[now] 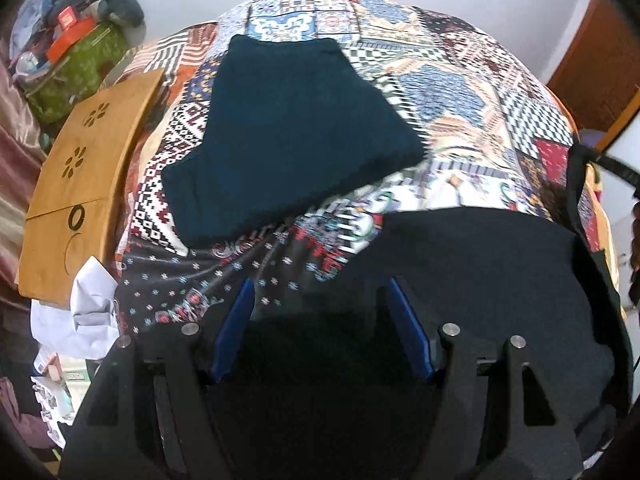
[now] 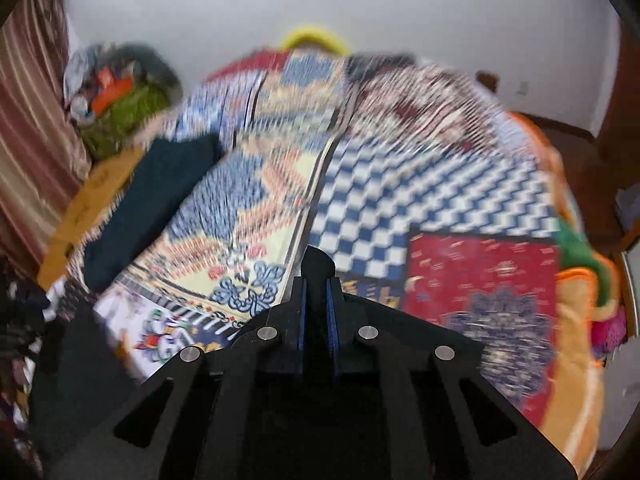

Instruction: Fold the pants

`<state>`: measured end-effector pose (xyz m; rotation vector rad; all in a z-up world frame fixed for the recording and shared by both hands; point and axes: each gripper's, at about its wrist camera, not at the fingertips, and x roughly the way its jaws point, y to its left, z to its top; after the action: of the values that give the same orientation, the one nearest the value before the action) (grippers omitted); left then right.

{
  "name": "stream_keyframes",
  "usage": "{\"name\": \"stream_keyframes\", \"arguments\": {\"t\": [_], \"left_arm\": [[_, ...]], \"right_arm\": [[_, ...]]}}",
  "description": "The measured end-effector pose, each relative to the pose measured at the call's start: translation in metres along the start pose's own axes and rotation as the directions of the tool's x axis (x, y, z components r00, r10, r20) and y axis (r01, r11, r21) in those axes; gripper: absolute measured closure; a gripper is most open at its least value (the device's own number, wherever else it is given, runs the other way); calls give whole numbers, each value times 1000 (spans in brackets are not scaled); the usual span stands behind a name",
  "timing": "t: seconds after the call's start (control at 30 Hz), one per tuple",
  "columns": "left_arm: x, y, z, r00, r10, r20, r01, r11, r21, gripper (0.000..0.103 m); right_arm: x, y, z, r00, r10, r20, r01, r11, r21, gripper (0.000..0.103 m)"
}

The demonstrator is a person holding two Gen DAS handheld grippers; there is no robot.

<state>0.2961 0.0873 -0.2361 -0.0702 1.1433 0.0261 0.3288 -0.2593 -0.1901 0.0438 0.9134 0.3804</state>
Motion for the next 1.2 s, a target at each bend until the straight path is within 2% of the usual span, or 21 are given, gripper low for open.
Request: {"name": "stream_keyframes", "arguments": {"t": [0.1, 0.2, 0.27, 0.37, 0.43, 0.53, 0.63, 0.73, 0.87, 1.0, 1.07, 1.2], "left_arm": [[-7, -16, -5, 1000, -16, -10, 17, 1000, 22, 35], [-14, -38, -12, 1000, 4, -1, -4, 999, 54, 35], [-19, -54, -16, 1000, 10, 4, -11, 997, 80, 35], [-25, -76, -21, 1000, -16, -5, 16, 994, 111, 35], [-31, -97, -26, 999, -34, -6, 34, 988, 150, 35], [-34, -125, -36, 1000, -7, 4, 6, 976, 219, 35], [-32, -153, -49, 1000, -7, -15, 11, 959, 284, 35], [-30, -174, -59, 999, -16, -31, 25, 944, 329, 35], [-31, -193, -70, 999, -30, -23, 36, 932, 361, 31], [-32, -199, -72, 999, -43, -23, 48, 933, 356, 31], [-33, -200, -72, 998, -63, -30, 70, 936, 346, 31], [-44, -193, -70, 995, -98, -8, 95, 942, 320, 31]], "right_arm": [[-48, -13, 3, 997, -21, 78, 21, 1000, 11, 95], [-107, -28, -3, 987, -37, 156, 34, 999, 27, 95], [-127, -31, 2, 979, -51, 197, 47, 999, 27, 95], [-155, -34, 1, 964, -78, 256, 74, 997, 27, 95], [-176, -40, -11, 954, -82, 290, 72, 996, 46, 95], [-197, -53, -40, 946, -103, 308, 84, 994, 75, 95], [-198, -69, -72, 953, -137, 270, 114, 988, 99, 95], [-185, -90, -109, 969, -166, 184, 137, 978, 158, 95], [-155, -113, -157, 985, -165, 59, 147, 962, 231, 94], [-127, -132, -193, 970, -224, -92, 241, 927, 287, 94], [-130, -141, -199, 969, -221, -111, 245, 914, 324, 94], [-150, -140, -188, 976, -210, -63, 219, 916, 336, 93]]}}
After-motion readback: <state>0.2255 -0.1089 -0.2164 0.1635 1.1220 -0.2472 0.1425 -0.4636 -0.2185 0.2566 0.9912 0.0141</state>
